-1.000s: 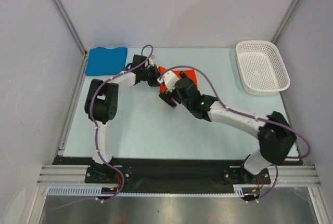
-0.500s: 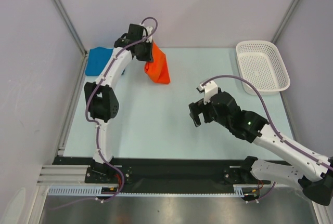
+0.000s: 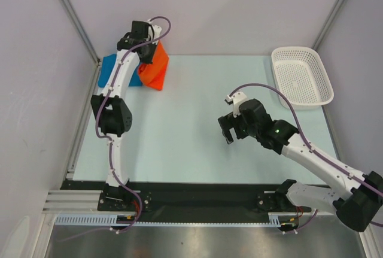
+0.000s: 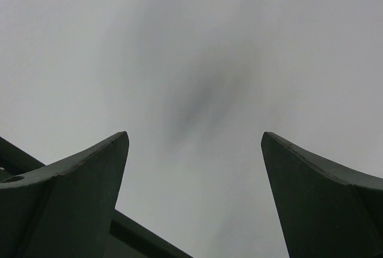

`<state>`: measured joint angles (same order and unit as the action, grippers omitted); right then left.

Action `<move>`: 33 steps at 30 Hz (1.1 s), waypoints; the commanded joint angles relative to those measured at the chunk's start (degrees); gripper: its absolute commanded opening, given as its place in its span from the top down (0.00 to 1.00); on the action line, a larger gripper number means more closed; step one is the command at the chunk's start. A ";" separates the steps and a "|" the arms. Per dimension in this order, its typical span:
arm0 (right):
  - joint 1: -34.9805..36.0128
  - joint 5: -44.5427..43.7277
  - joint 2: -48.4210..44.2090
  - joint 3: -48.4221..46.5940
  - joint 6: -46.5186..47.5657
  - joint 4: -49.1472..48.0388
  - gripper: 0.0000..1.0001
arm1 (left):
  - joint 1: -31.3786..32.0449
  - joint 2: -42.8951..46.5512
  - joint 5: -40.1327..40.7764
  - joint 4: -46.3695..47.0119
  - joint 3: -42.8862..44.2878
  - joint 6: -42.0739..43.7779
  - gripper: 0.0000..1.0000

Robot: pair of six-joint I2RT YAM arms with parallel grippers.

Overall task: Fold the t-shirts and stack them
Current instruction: Neatly place the folded tshirt to the corner

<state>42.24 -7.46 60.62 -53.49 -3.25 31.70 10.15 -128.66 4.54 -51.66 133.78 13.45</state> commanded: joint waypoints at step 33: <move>-2.34 2.54 11.36 -8.20 0.43 -3.05 0.00 | -7.08 3.59 2.40 7.01 2.63 7.55 1.00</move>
<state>40.12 -5.65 71.81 -58.96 -1.96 30.33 3.66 -130.41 5.17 -47.00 135.74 21.45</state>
